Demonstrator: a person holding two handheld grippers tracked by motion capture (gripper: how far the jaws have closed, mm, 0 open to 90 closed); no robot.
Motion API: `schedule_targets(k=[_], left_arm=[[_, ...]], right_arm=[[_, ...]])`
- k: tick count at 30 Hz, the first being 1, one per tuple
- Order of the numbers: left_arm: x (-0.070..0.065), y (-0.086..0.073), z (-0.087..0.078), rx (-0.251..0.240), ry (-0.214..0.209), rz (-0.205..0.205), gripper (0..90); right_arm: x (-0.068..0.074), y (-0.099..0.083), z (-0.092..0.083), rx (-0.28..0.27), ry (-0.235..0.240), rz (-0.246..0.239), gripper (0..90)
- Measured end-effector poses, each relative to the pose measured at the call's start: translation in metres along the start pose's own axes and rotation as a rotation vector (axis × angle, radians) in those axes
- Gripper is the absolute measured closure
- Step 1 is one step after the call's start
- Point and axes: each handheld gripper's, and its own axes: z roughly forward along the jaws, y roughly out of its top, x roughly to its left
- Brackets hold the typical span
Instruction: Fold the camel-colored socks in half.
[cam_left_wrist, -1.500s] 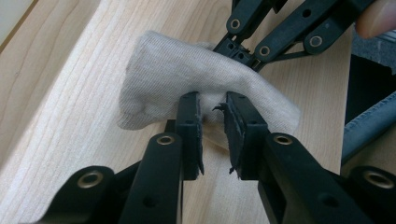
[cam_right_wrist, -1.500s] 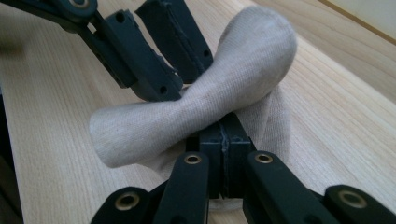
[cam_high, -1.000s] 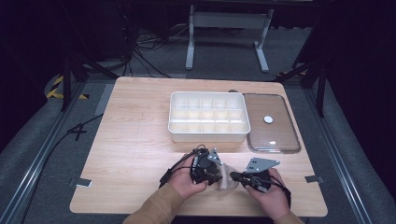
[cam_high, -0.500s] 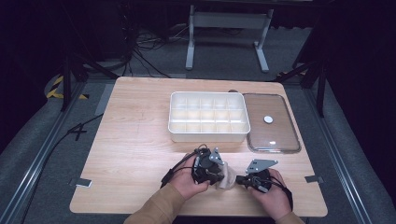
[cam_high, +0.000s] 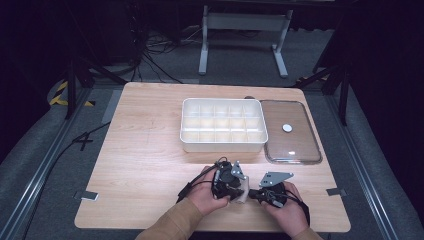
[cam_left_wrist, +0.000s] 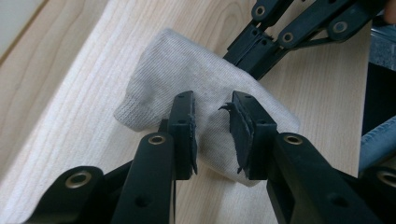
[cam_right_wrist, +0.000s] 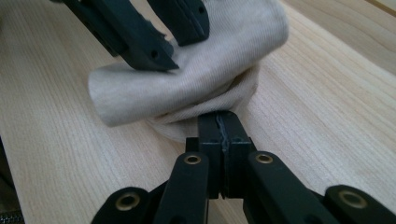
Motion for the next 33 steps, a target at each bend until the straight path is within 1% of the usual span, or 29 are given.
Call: schedule_targets(k=[3, 5, 8, 9, 12, 13, 14, 15, 18, 19, 20, 22, 24, 26, 28, 29, 30, 32, 33], left_arm=[[0.001, 0.0, 0.003, 0.003, -0.007, -0.02, 69.8], [0.001, 0.0, 0.004, 0.002, -0.008, -0.023, 69.5], [0.002, 0.0, 0.005, 0.005, -0.01, -0.027, 69.5], [0.002, -0.001, 0.005, 0.006, -0.015, -0.032, 69.5], [0.002, -0.001, 0.006, 0.005, -0.016, -0.036, 69.5], [0.002, -0.001, 0.006, 0.005, -0.015, -0.036, 69.5], [0.002, -0.001, 0.006, 0.006, -0.015, -0.037, 69.5], [0.002, -0.001, 0.006, 0.007, -0.012, -0.039, 69.4], [0.002, -0.001, 0.005, 0.012, -0.01, -0.04, 69.4], [0.001, -0.001, 0.006, 0.005, -0.01, -0.047, 69.3], [0.001, -0.001, 0.006, 0.005, -0.01, -0.047, 69.2], [0.001, -0.001, 0.007, -0.005, -0.013, -0.062, 68.7], [-0.001, -0.001, 0.007, -0.006, -0.007, -0.072, 68.3], [-0.002, -0.001, 0.008, -0.012, 0.002, -0.067, 68.1], [-0.002, 0.0, 0.007, -0.008, 0.011, -0.069, 68.0], [-0.003, -0.001, 0.007, -0.007, 0.008, -0.072, 68.0], [-0.002, -0.001, 0.007, -0.009, 0.008, -0.067, 67.8], [-0.002, -0.001, 0.007, -0.011, 0.006, -0.069, 67.4], [-0.002, -0.002, 0.007, -0.014, 0.002, -0.073, 67.4]], right_arm=[[-0.001, -0.001, -0.002, 0.004, 0.009, 0.017, 89.3], [-0.002, -0.002, -0.003, 0.004, 0.008, 0.019, 89.3], [-0.005, -0.006, -0.008, 0.01, 0.003, 0.04, 89.0], [-0.008, -0.007, -0.014, -0.002, -0.005, 0.057, 88.9], [-0.01, -0.006, -0.019, -0.017, -0.013, 0.071, 88.5], [-0.011, -0.005, -0.024, -0.036, -0.02, 0.079, 87.5], [-0.011, -0.005, -0.024, -0.036, -0.02, 0.079, 87.5], [-0.012, -0.002, -0.028, -0.059, -0.023, 0.092, 86.8], [-0.011, 0.002, -0.031, -0.092, -0.02, 0.105, 84.8], [-0.011, 0.003, -0.032, -0.101, -0.021, 0.109, 84.0], [-0.011, 0.003, -0.032, -0.101, -0.021, 0.109, 84.0], [-0.009, 0.007, -0.032, -0.127, -0.019, 0.122, 80.8], [-0.008, 0.01, -0.032, -0.147, -0.017, 0.132, 80.2], [-0.006, 0.014, -0.03, -0.156, -0.02, 0.127, 80.0], [-0.005, 0.015, -0.027, -0.161, -0.02, 0.131, 78.6], [-0.003, 0.017, -0.023, -0.157, -0.015, 0.144, 74.0], [-0.003, 0.017, -0.02, -0.156, -0.02, 0.152, 73.0], [-0.002, 0.017, -0.018, -0.153, -0.028, 0.153, 72.5], [-0.002, 0.017, -0.016, -0.142, -0.044, 0.143, 71.3]])
